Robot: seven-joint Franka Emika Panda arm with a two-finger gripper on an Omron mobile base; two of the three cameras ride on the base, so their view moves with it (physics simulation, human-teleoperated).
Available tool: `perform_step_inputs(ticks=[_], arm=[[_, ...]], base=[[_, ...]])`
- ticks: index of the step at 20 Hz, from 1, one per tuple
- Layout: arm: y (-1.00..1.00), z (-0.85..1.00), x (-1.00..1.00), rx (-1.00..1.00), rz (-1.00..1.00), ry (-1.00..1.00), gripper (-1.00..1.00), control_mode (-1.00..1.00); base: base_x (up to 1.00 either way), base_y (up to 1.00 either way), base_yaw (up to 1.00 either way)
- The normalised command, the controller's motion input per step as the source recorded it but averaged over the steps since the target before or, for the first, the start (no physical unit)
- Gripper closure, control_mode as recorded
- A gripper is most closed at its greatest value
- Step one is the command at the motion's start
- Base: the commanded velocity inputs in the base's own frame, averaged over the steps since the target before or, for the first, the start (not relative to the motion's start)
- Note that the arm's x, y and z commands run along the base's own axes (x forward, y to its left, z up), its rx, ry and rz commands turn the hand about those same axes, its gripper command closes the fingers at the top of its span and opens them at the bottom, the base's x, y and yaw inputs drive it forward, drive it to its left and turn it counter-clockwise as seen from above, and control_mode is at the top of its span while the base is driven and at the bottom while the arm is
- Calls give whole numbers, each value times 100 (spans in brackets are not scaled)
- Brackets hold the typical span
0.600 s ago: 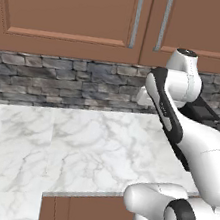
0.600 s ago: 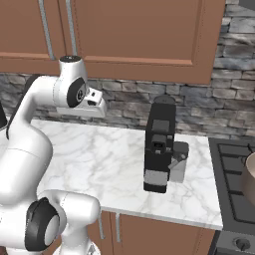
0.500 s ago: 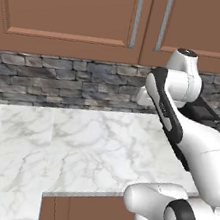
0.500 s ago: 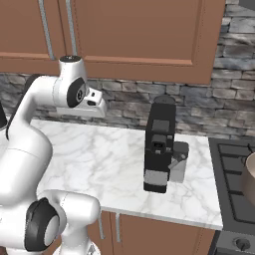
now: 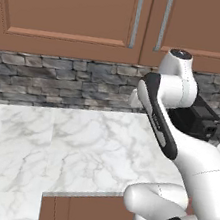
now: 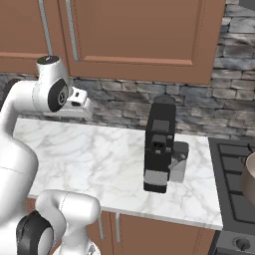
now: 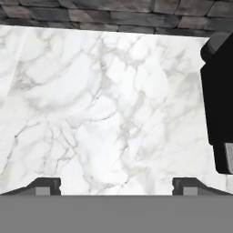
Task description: Open the cabinet and move the ladle to the pot. Then close the cabinet.
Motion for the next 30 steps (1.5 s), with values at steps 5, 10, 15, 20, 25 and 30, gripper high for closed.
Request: perform_step_inputs(ticks=[5,10,15,20,25,30], arm=[[61,36,-1,-7,0,-11,-100,-100],[49,49,0,-2,-3,-11,-100,-100],[32,45,0,0,-7,-9,-100,-100],[28,33,12,0,-7,-9,-100,-100],[16,27,31,0,-5,-14,-100,-100],[1,23,44,0,-2,-13,-100,-100]], base=[[0,0,0],[0,0,0],[0,0,0],[0,0,0],[0,0,0],[0,0,0]])
